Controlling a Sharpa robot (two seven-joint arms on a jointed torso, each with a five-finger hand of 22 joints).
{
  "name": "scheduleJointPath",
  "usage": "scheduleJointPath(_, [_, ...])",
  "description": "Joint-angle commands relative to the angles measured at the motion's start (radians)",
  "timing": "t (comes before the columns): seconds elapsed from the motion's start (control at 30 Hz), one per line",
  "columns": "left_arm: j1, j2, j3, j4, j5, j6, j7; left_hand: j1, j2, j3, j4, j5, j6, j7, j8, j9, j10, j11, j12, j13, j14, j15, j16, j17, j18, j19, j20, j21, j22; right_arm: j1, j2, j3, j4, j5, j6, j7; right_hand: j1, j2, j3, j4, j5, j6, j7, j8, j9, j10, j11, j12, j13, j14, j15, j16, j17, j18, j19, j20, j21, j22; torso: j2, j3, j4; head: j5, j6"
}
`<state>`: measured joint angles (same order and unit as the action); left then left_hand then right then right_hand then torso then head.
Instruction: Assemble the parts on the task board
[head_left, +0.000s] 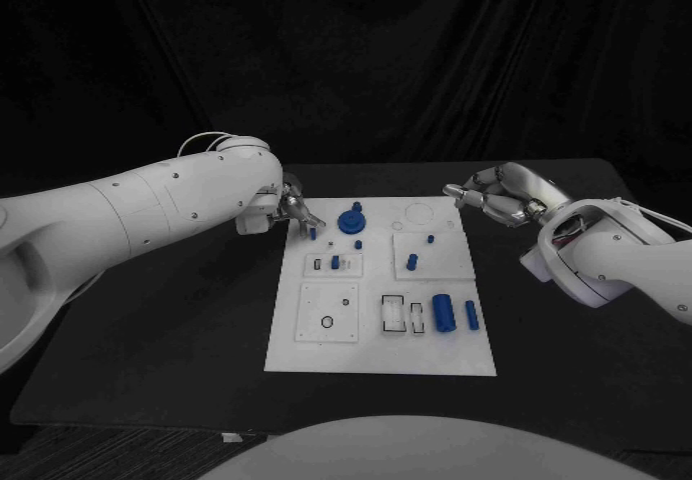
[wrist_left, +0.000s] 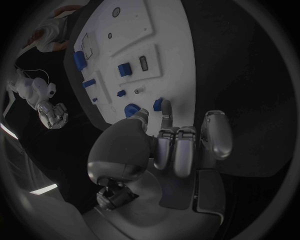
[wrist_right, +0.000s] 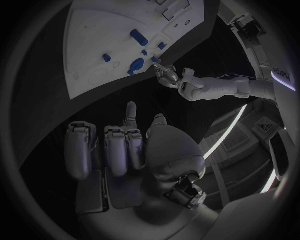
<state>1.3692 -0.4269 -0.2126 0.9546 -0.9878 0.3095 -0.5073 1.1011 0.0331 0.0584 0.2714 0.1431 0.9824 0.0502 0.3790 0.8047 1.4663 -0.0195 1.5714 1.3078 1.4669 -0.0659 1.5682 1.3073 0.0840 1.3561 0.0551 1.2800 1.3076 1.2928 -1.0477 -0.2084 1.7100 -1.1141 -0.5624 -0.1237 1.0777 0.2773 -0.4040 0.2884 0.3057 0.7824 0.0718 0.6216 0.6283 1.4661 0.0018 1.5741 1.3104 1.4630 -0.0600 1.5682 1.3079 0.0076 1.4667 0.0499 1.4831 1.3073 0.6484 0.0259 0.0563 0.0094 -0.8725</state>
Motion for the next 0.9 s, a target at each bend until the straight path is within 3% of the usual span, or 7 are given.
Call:
scheduleJointPath(0.03, [-0.003,0.003,0.001,-0.004,0.001,0.027,0.018,0.01,-0.002,-0.001,-0.007,0.006,-0.002,0.001,-0.006,-0.001,0.104,0.007,-0.001,0.263,0.104,0.009,0.003,0.263,-0.002,-0.006,-0.001,-0.005,0.06,-0.002,0.0,0.001,0.003,-0.003,0.002,-0.007,0.01,0.001,-0.001,0.001,0.006,-0.001,-0.007,0.004,-0.001,0.105,-0.008,-0.003,0.26,0.107,-0.007,0.0,0.259,0.019,0.048,-0.004,-0.002,0.227,0.0,0.0004,0.0005,-0.001,0.0])
scheduleJointPath(0.23, [-0.006,0.005,0.001,-0.009,0.001,0.027,0.022,0.016,0.002,0.0,-0.01,0.017,-0.004,0.003,-0.011,-0.003,0.104,0.008,-0.001,0.263,0.104,0.011,0.003,0.263,-0.001,-0.011,0.001,-0.01,0.059,-0.003,0.0,0.001,0.002,-0.003,0.002,-0.007,0.01,0.001,-0.001,0.001,0.006,-0.001,-0.007,0.004,-0.001,0.105,-0.008,-0.003,0.26,0.107,-0.007,0.0,0.259,0.019,0.048,-0.004,-0.002,0.227,0.0,0.0,0.0007,-0.002,0.0])
scheduleJointPath(0.9, [-0.009,0.013,0.001,-0.017,0.001,0.026,0.039,0.057,0.01,0.021,-0.038,0.143,-0.004,0.001,-0.028,-0.009,0.104,0.008,-0.001,0.263,0.104,0.012,0.003,0.263,0.0,-0.014,0.004,-0.021,0.066,-0.004,-0.001,0.001,0.002,-0.003,0.003,-0.006,0.011,0.003,-0.001,0.001,0.007,-0.001,-0.007,0.005,-0.001,0.105,-0.008,-0.003,0.26,0.107,-0.007,-0.001,0.258,0.019,0.047,-0.004,-0.004,0.227,0.0,0.0004,0.0005,-0.002,0.0])
